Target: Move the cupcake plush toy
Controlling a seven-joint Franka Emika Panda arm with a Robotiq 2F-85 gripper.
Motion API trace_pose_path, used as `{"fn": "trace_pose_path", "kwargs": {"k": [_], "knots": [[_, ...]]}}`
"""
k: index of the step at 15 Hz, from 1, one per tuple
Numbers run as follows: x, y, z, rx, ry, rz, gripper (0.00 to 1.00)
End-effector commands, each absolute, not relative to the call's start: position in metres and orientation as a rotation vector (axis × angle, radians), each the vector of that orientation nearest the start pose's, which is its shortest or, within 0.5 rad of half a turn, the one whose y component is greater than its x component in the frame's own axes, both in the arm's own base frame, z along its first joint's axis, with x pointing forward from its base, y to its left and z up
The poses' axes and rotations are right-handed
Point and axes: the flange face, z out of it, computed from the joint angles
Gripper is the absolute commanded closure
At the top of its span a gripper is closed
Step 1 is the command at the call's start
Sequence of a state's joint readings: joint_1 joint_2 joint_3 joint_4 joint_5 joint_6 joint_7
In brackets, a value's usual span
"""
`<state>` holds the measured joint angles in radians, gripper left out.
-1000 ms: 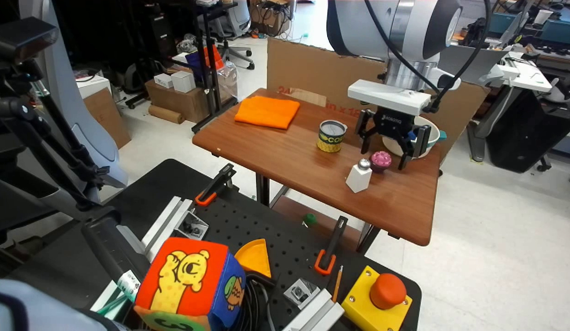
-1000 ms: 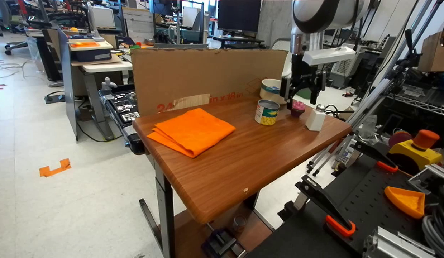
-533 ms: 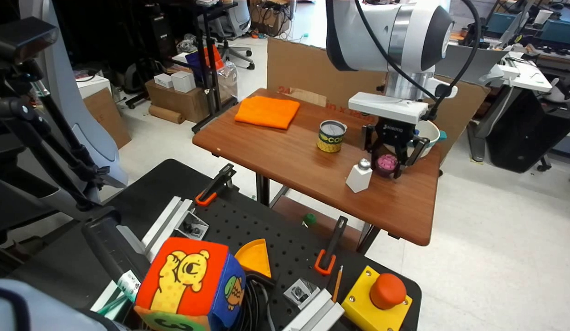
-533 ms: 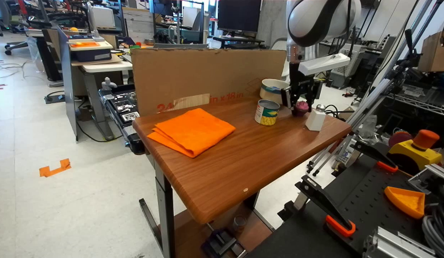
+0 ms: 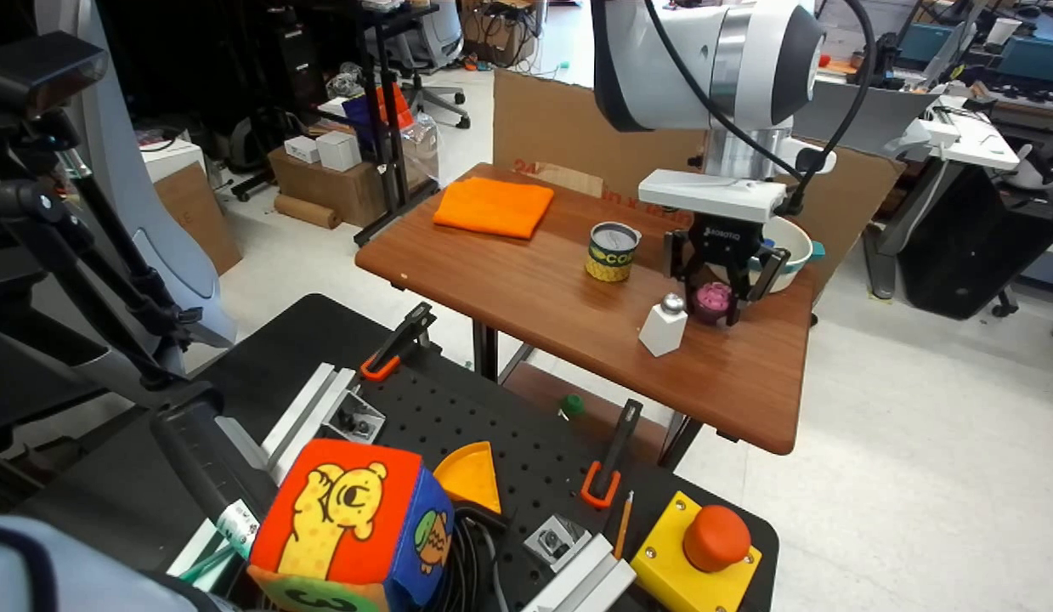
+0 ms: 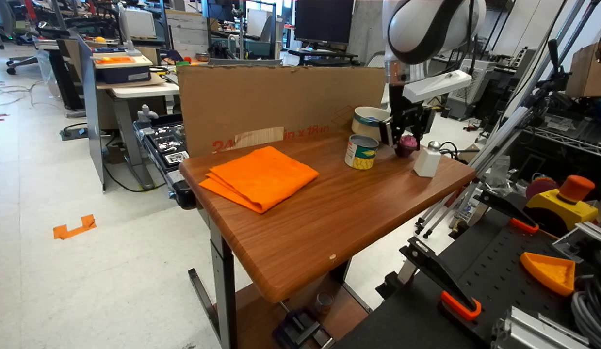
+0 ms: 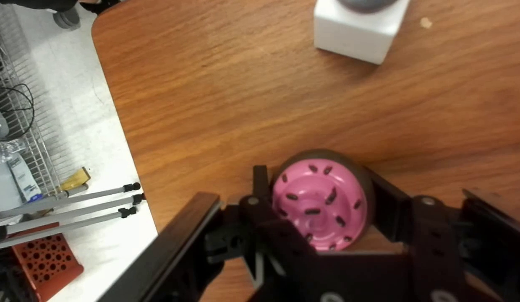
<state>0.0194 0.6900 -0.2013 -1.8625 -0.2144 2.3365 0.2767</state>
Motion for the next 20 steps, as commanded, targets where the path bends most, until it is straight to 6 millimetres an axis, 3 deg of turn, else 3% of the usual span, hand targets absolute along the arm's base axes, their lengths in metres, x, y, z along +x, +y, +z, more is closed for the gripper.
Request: {"fn": "trace_pose_path", "kwargs": {"k": [1,6,9,14,17,20], "knots": [[0.588,-0.116,0.161,-3.383,0.409,0.307,0.72],[0.558,-0.147,0.203,-3.295,0.461,0.164,0.72],[0.546,-0.174,0.22,-3.256,0.53,0.234,0.72],[0.55,-0.207,0.205,-3.202,0.694,0.276,0.72],[0.559,-0.213,0.191,-3.196,0.77,0.274,0.72],[0.564,-0.22,0.165,-3.231,0.912,0.395,0.72]]}}
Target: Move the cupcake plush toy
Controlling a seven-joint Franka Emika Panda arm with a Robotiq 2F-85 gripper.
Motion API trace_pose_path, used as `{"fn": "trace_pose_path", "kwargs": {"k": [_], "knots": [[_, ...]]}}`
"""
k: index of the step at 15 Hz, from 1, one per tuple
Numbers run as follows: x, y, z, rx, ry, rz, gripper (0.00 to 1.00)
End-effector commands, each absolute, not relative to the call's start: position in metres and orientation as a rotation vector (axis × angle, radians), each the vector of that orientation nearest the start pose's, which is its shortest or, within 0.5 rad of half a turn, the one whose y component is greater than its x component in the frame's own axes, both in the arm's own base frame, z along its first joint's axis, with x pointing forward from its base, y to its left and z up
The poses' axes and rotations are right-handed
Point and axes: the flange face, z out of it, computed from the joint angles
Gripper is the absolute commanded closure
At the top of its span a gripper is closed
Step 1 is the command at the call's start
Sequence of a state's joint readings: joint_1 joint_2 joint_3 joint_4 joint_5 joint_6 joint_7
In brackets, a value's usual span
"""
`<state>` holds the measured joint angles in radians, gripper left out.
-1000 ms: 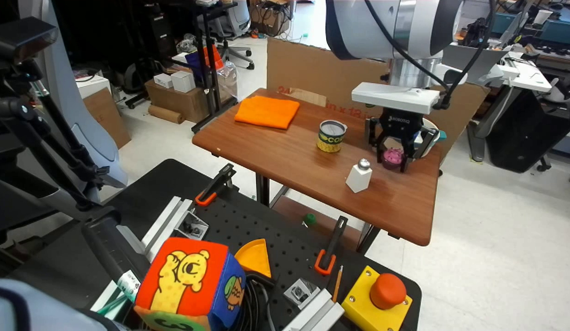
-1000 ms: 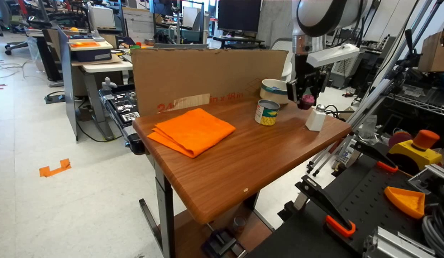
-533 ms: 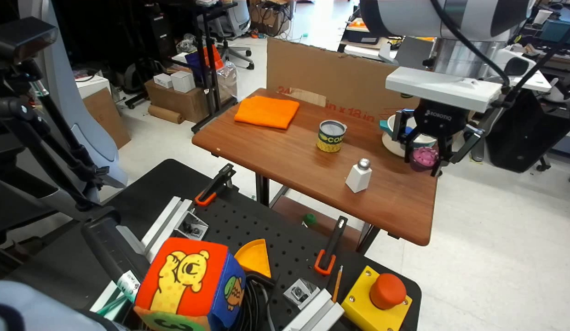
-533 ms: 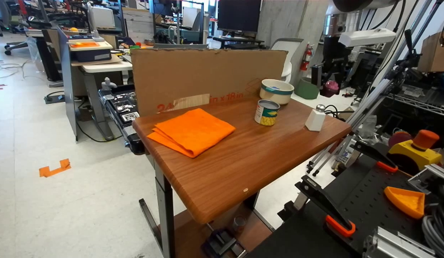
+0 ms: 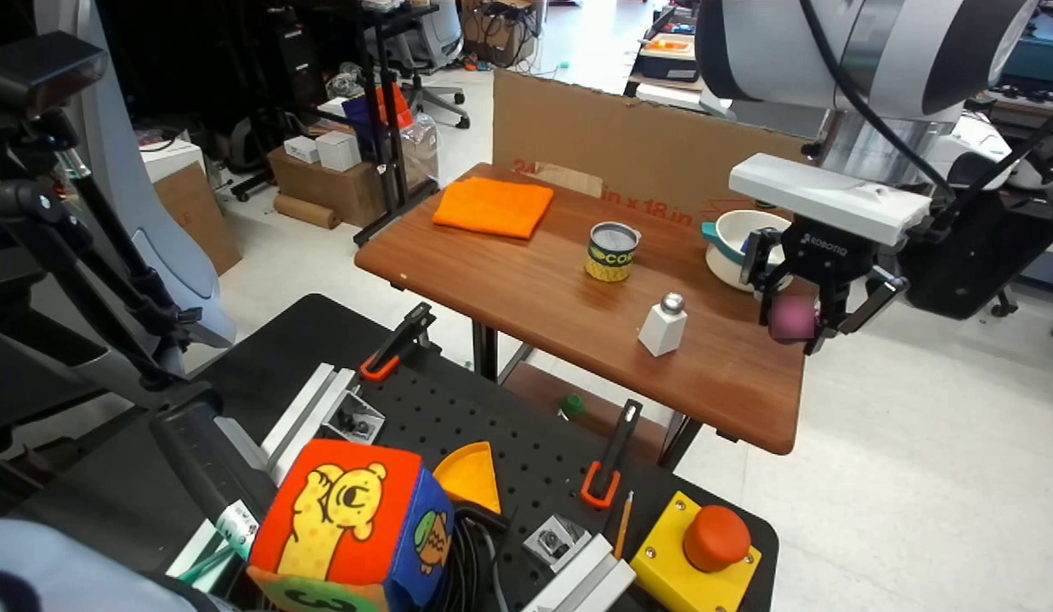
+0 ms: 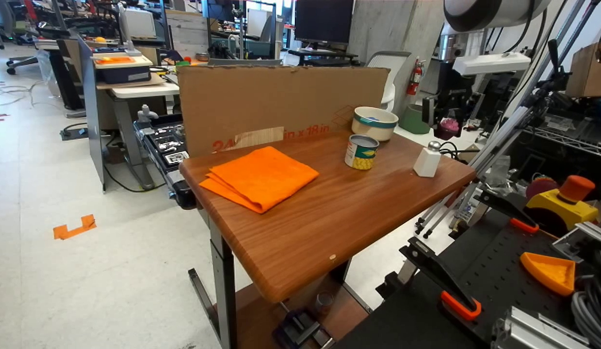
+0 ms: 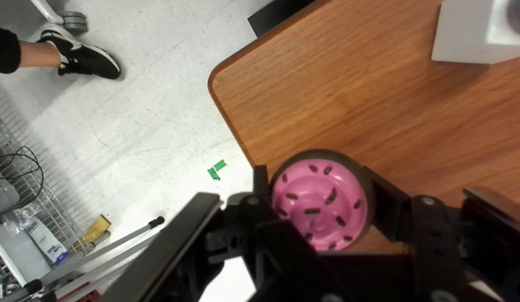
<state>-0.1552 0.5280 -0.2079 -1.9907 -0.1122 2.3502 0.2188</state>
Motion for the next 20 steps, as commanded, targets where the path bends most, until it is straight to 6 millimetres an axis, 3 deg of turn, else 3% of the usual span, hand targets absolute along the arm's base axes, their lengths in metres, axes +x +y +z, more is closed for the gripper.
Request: {"fn": "trace_pose_path", "kwargs": {"k": [1,6,10,12,15,17,20], "knots": [[0.563,-0.222,0.157,-3.239,0.952,0.455,0.72],[0.552,-0.223,0.122,-3.266,0.963,0.701,0.72],[0.556,-0.219,0.119,-3.267,0.949,0.762,0.72],[0.556,-0.218,0.12,-3.274,0.934,0.766,0.21],[0.556,-0.215,0.129,-3.3,0.879,0.701,0.11],[0.548,-0.213,0.147,-3.311,0.824,0.659,0.01],[0.536,-0.204,0.184,-3.3,0.717,0.522,0.0]]}}
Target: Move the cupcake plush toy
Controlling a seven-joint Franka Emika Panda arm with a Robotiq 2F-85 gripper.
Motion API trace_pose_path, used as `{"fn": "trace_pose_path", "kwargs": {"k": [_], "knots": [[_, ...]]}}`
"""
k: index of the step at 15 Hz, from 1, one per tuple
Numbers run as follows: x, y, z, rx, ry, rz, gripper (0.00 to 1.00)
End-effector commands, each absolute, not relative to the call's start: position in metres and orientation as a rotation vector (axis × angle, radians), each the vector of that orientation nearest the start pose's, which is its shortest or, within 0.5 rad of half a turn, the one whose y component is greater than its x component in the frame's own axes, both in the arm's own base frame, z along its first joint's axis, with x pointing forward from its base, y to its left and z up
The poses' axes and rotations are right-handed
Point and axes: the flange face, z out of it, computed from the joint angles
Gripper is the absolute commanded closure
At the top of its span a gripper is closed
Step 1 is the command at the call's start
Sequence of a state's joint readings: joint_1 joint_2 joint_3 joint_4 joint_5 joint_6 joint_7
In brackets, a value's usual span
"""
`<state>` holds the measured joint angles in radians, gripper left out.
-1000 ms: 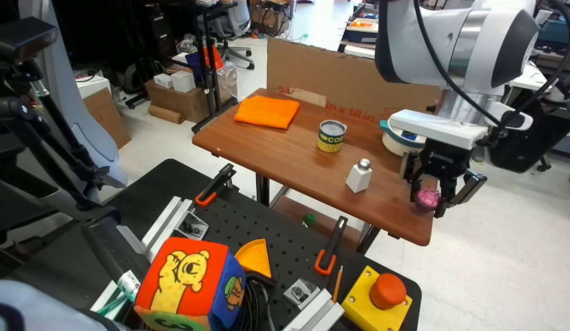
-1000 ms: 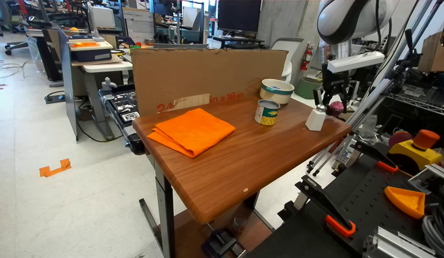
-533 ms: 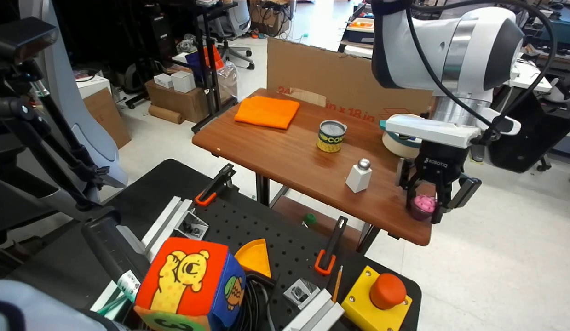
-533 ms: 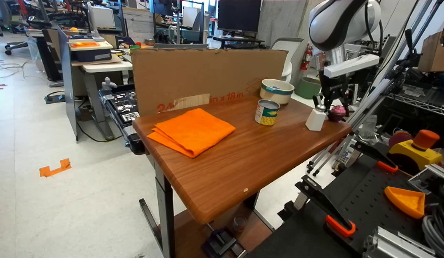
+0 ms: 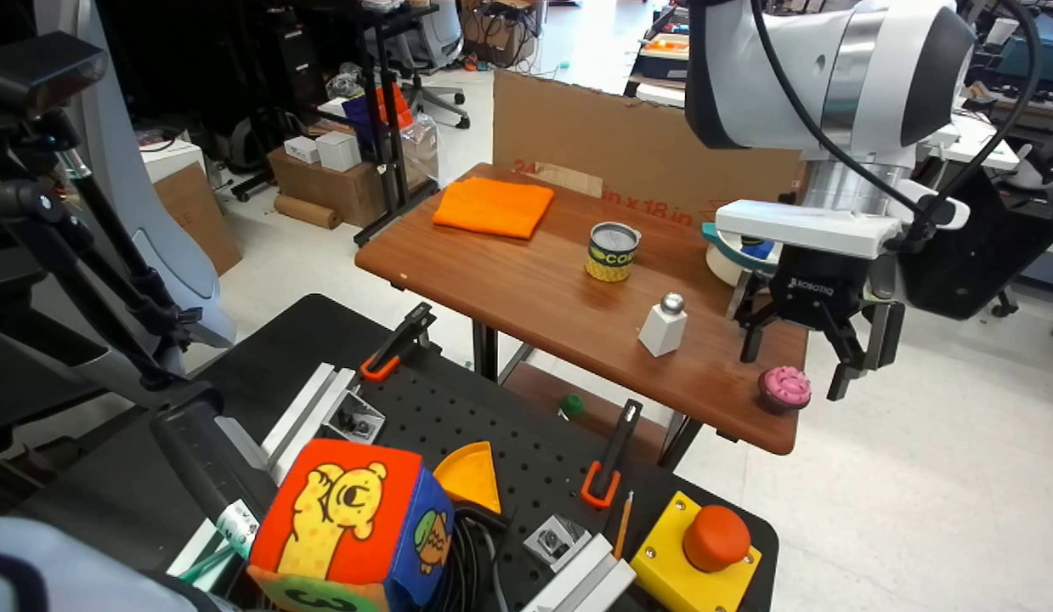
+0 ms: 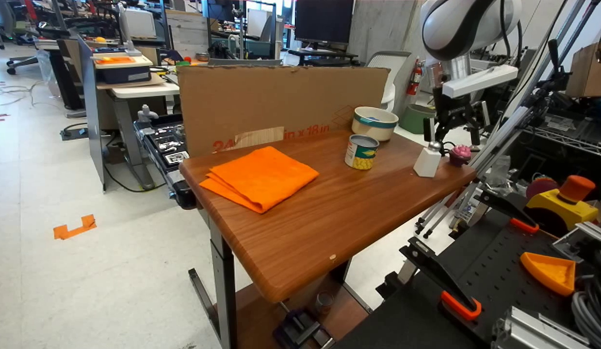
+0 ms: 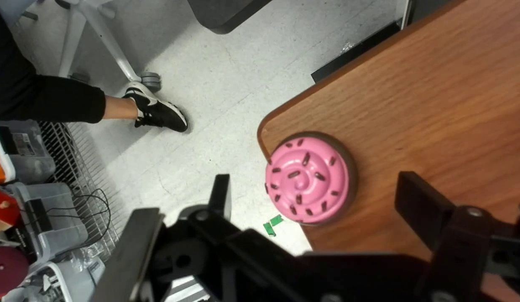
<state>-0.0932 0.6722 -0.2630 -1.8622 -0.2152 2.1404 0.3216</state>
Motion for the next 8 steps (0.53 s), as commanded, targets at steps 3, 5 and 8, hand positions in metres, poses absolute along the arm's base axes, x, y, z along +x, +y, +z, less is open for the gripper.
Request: {"fn": "trace_pose_path", "kwargs": {"k": [3,5,8], "knots": [[0.523,-0.191,0.232,-3.286,0.622,0.287,0.0],[0.508,-0.184,0.262,-3.247,0.59,0.146,0.0],[0.52,-0.189,0.258,-3.272,0.62,0.2,0.0]]}}
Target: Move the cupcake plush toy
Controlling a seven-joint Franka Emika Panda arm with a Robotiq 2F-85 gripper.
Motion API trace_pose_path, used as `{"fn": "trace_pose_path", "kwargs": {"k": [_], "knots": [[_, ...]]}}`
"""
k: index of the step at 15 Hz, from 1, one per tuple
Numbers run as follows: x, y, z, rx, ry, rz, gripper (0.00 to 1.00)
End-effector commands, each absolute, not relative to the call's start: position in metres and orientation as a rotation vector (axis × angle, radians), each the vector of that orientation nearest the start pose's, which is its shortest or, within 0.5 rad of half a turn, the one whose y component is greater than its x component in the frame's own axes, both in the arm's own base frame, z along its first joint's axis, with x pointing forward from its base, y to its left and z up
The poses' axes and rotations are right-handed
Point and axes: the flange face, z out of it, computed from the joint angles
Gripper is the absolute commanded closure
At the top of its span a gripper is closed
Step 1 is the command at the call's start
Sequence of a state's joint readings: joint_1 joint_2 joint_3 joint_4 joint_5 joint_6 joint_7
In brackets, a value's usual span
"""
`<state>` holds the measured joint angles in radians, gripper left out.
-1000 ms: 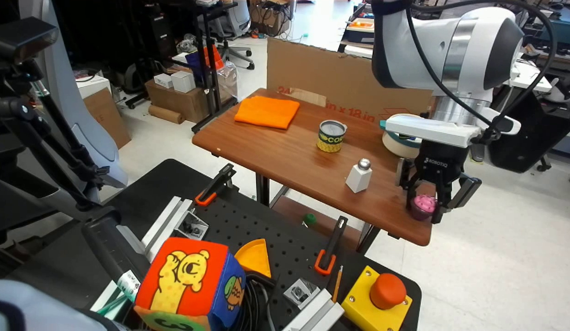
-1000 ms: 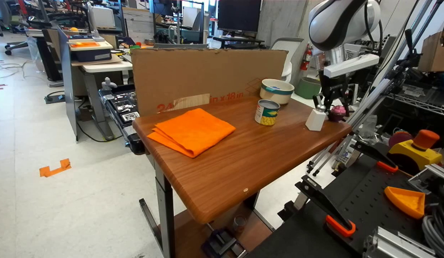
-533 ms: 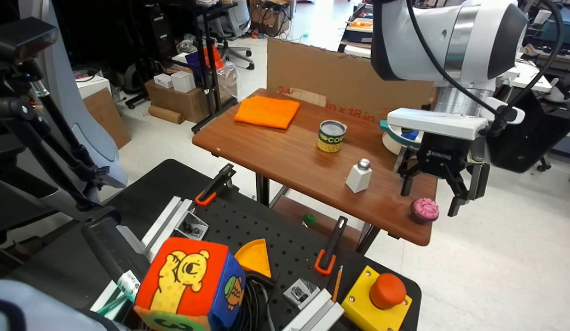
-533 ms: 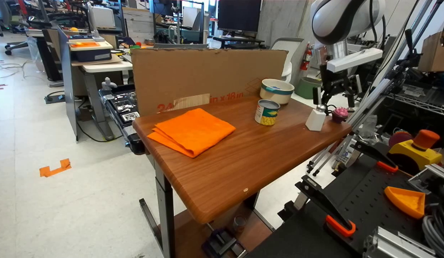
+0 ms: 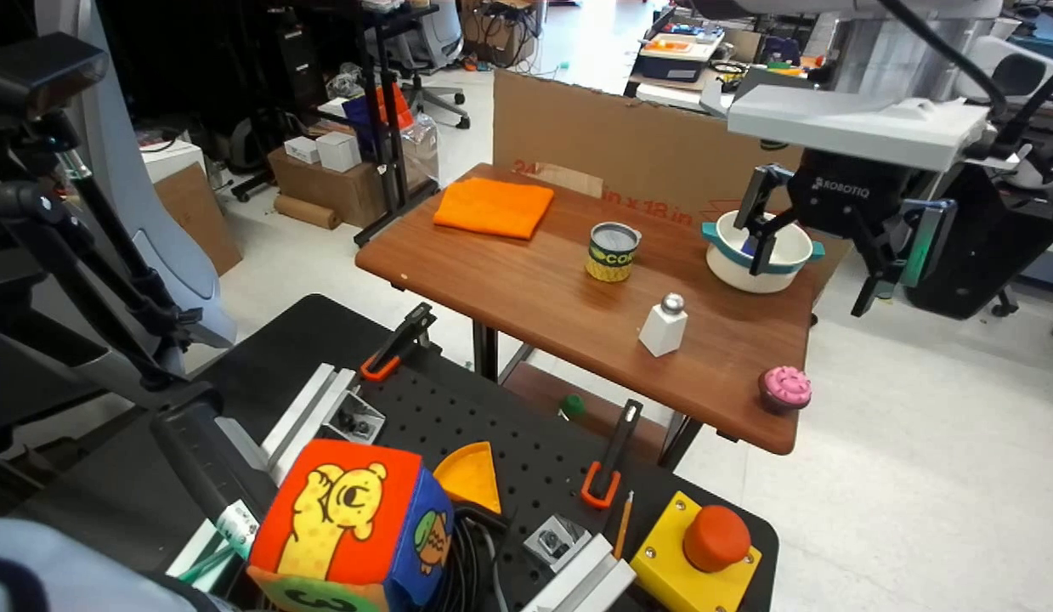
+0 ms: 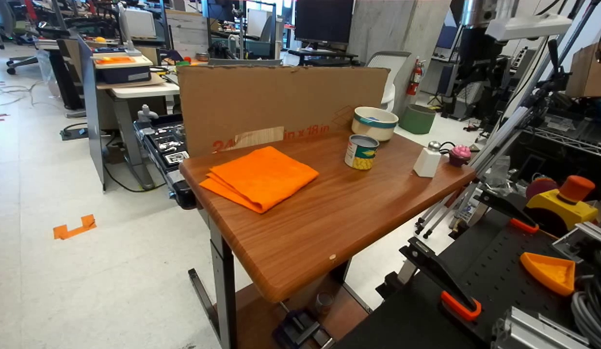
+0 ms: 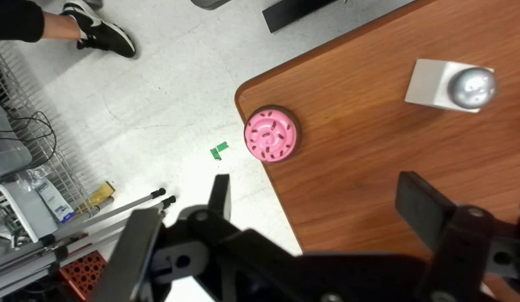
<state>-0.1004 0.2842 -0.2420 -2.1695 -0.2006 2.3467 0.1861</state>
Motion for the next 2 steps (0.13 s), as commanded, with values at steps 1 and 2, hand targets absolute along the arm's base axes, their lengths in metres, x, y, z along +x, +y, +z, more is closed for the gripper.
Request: {"fn": "trace_pose_path", "kwargs": {"k": [1,2], "knots": [[0.5148,-0.1865,0.2637,-3.268,0.617,0.188,0.0],[0.5117,-0.1855,0.2655,-3.265,0.616,0.182,0.0]]}}
